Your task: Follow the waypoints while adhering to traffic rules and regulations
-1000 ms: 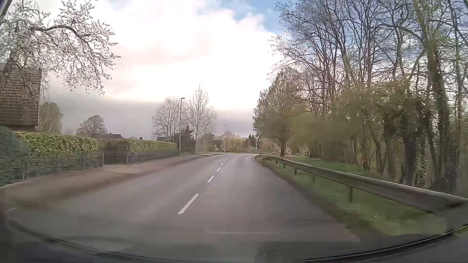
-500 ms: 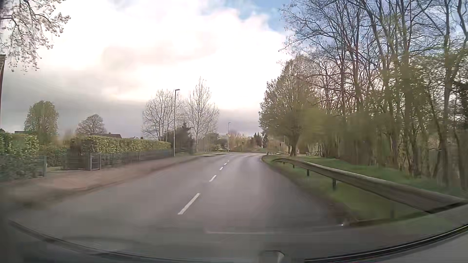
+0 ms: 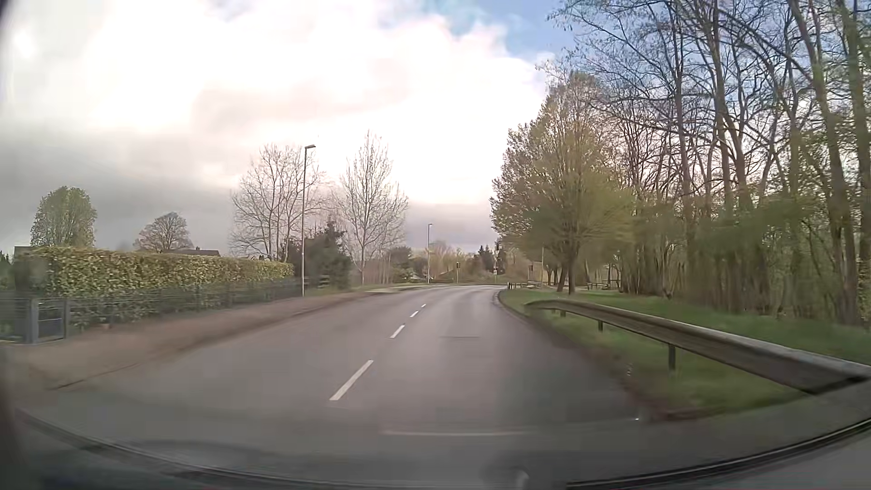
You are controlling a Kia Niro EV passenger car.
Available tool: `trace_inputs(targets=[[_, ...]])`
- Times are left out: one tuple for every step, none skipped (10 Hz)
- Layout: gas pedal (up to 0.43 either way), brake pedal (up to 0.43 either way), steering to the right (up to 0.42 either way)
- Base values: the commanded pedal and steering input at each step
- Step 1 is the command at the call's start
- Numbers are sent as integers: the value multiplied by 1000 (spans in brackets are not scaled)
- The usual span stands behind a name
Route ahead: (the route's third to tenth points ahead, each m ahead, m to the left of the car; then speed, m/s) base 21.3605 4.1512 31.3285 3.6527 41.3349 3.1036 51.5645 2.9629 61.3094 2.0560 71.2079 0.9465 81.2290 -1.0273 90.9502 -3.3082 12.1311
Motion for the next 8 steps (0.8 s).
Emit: trace_inputs(targets=[[28,0,-2],[28,0,-1],[28,0,-1],[28,0,-1],[28,0,1],[28,0,1],[28,0,2],[28,0,4]])
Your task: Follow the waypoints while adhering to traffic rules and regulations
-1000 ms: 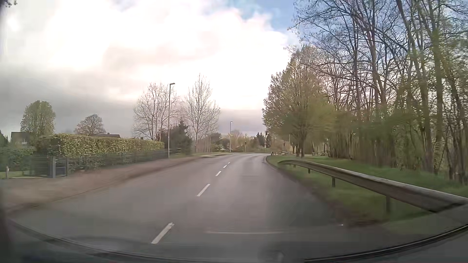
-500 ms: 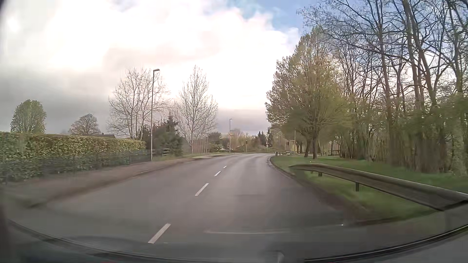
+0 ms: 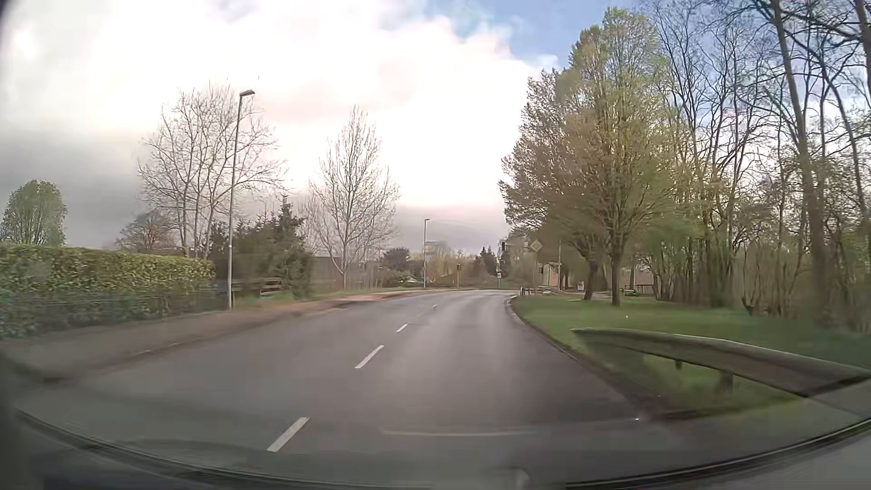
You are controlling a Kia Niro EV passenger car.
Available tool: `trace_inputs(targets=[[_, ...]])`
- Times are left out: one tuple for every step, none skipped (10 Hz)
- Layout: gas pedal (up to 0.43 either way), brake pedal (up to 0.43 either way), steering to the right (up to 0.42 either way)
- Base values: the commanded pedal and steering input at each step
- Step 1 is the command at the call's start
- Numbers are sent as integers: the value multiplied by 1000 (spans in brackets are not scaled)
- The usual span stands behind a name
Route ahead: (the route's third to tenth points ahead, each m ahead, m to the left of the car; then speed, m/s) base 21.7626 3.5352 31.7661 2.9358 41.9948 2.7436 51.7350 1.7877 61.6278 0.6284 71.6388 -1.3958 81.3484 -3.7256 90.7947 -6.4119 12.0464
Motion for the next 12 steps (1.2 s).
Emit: trace_inputs(targets=[[20,0,4],[20,0,4],[20,0,4],[20,0,4],[20,0,4],[20,0,5],[20,0,5],[20,0,5],[20,0,5],[20,0,6],[20,0,7],[20,0,10]])
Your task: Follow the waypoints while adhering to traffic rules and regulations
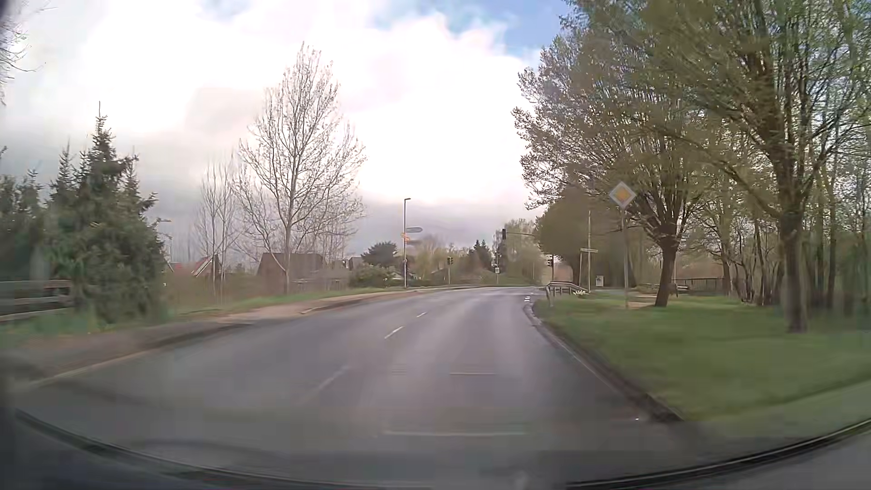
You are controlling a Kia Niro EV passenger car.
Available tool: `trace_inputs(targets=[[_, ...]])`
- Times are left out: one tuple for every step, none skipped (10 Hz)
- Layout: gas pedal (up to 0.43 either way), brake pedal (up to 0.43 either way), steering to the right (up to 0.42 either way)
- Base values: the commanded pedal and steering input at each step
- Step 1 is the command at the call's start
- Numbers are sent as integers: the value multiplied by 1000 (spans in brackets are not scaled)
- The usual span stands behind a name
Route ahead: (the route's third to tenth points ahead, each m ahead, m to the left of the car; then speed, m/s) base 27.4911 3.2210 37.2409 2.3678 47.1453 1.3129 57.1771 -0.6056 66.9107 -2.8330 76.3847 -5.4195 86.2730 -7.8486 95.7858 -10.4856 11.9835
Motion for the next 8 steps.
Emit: trace_inputs(targets=[[20,0,13],[20,6,13],[28,0,13],[28,0,13],[28,0,13],[28,0,13],[28,0,13],[28,0,13]])
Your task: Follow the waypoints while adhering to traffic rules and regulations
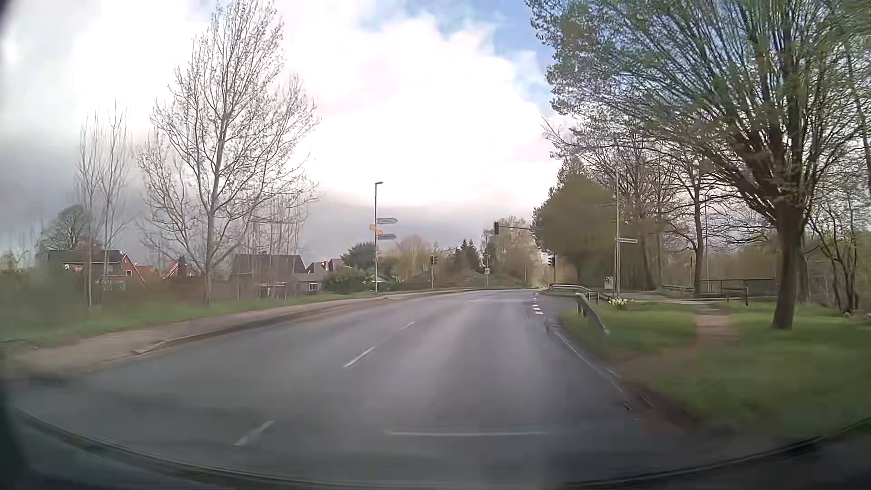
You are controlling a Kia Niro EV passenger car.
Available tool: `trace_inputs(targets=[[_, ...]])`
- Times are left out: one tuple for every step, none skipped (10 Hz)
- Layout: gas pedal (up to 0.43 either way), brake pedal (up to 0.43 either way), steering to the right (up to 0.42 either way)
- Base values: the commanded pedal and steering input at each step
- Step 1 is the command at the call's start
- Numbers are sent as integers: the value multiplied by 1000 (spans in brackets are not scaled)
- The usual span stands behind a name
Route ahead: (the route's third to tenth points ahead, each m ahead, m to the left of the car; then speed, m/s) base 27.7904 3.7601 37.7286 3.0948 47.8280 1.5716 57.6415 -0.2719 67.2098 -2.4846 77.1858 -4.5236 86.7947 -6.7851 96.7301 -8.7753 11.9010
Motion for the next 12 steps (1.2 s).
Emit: trace_inputs(targets=[[28,0,14],[28,0,16],[28,0,19],[28,0,20],[28,0,19],[28,6,19],[28,0,19],[28,0,19],[28,0,19],[28,0,19],[28,0,19],[28,0,19]])
